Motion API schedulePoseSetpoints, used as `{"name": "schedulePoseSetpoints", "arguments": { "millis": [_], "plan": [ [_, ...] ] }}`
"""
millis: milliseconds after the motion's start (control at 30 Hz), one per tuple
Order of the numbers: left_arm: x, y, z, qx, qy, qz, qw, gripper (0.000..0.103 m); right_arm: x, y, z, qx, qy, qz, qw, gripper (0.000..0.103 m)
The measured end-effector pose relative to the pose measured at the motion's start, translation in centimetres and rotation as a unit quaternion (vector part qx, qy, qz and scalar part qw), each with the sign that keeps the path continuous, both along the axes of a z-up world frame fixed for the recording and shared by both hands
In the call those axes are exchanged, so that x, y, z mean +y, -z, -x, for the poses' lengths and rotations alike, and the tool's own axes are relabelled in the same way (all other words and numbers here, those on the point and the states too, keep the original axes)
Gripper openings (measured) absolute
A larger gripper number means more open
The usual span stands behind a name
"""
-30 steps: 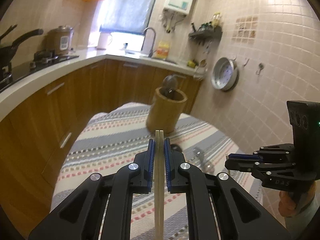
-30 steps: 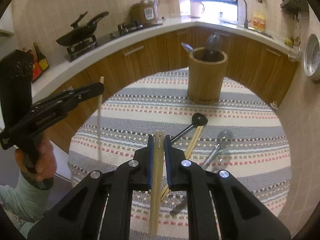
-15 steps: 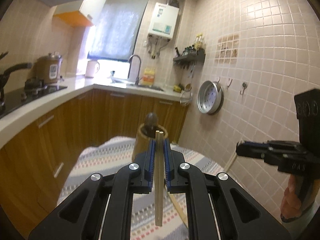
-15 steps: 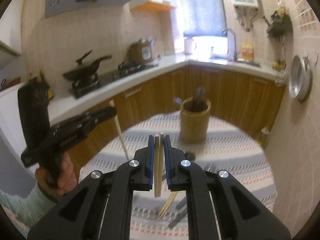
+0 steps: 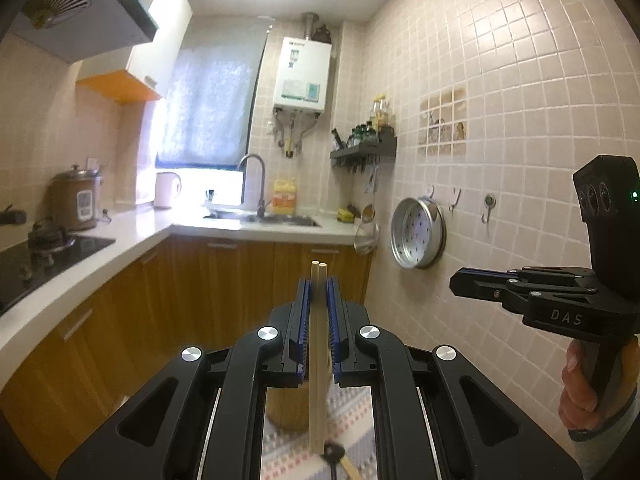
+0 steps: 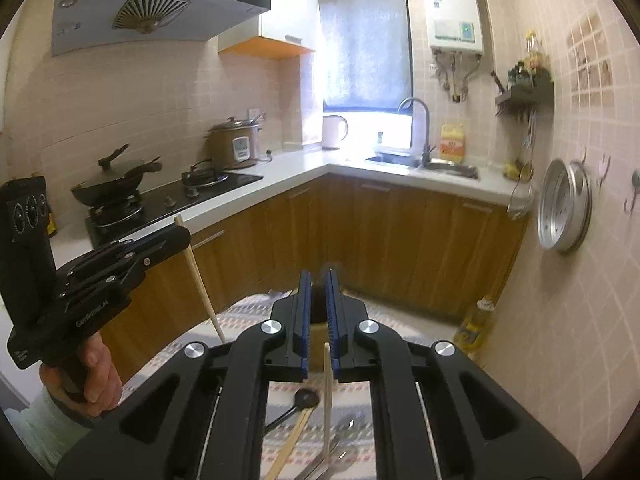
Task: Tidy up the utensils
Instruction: 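Lift both held chopsticks upright and carry them toward the wooden holder, then lower both chopsticks into the wooden holder and open both tools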
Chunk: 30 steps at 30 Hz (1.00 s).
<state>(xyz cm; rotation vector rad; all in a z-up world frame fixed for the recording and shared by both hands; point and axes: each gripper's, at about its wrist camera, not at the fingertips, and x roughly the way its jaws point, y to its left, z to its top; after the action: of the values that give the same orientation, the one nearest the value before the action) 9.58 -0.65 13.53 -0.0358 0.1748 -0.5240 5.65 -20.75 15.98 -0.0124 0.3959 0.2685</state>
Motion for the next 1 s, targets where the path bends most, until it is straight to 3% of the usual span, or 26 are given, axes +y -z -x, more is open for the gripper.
{"name": "schedulePoseSetpoints", "arguments": {
  "millis": [133,233,267,333,400,600,700,833,1000],
  "plan": [
    [-0.7,-0.7,-2.2,-0.001,0.005,0.007,1.0,0.007,-0.4,0.2,-2.5,0.014,-0.019,0.003,1.0,0.006],
    [-0.7,-0.4,-3.1,0.002,0.006,0.007,1.0,0.007,-1.0,3.7,-4.4,0.062,-0.007,0.014,0.998,0.013],
    [-0.5,-0.2,-3.3,0.002,0.006,0.006,1.0,0.007,-1.2,5.8,-5.7,0.098,-0.012,0.02,0.995,0.014],
    [-0.3,0.3,-3.6,0.006,0.002,0.004,1.0,0.007,-1.9,9.6,-8.3,0.164,-0.011,0.014,0.986,0.015],
    [0.1,0.8,-4.0,0.012,0.001,0.01,0.9999,0.007,-2.8,14.2,-12.1,0.246,-0.021,-0.014,0.969,0.015],
    [0.5,1.5,-4.4,0.019,0.002,0.007,0.9998,0.007,-6.3,22.2,-20.5,0.356,0.018,-0.117,0.927,0.015],
    [0.8,1.6,-4.3,0.019,0.001,0.007,0.9998,0.007,-6.0,23.0,-22.2,0.364,0.026,-0.114,0.924,0.016],
    [1.4,1.8,-4.3,0.018,-0.001,0.014,0.9997,0.007,-4.6,23.1,-22.3,0.351,0.041,-0.08,0.932,0.031],
    [1.8,1.8,-4.2,0.021,0.001,0.021,0.9996,0.007,-2.5,23.9,-22.3,0.347,0.055,-0.047,0.935,0.032]
  ]
}}
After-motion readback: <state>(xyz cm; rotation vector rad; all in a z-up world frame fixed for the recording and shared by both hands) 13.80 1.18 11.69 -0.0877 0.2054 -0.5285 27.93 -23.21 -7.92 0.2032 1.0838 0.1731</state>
